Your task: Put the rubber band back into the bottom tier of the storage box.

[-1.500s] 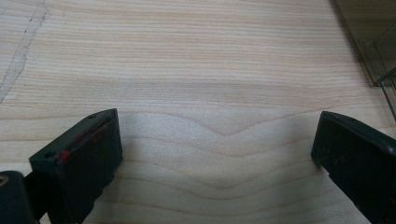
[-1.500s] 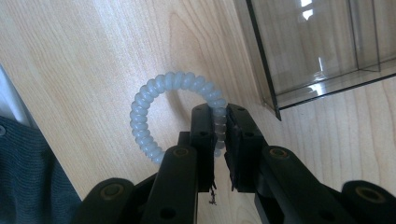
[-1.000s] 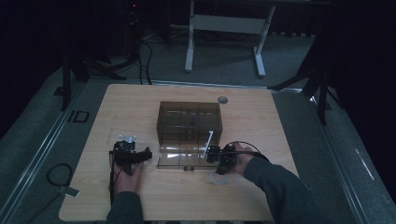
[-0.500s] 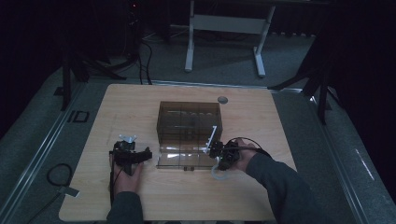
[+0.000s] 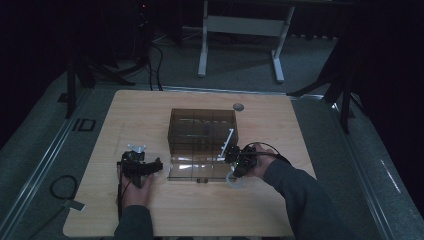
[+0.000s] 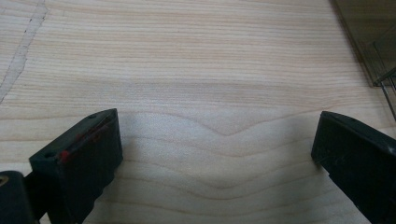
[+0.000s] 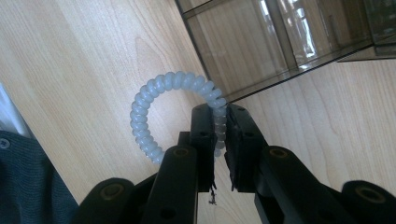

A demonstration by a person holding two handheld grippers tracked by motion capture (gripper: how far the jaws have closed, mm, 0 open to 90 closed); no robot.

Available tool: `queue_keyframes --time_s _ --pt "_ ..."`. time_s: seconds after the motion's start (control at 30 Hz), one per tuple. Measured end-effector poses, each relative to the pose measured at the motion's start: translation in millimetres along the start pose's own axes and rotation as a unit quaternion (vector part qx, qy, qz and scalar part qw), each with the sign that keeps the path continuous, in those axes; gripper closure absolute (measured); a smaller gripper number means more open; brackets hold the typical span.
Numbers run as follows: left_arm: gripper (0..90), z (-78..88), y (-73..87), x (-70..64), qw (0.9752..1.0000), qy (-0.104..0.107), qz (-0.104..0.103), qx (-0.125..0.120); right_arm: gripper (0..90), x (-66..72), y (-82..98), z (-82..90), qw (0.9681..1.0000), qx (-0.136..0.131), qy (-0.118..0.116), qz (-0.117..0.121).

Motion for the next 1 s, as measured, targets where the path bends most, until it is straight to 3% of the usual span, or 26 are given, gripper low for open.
queue_keyframes --time_s 1.0 --pt "1.9 -0.4 -0.1 -0.3 1.0 -0.001 0.002 -0.002 81.9 -16.1 -10.1 -3.9 0.9998 0.005 0.014 -0.014"
Point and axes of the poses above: each handheld gripper's, and its own axes: z roughly backward along the jaws, y roughly out of its underside, x roughly to its left, the point moved 6 cm from there along -z, roughly forward along the jaws, and after that the axes turned 15 degrees about -x, right-handed, at the moved point
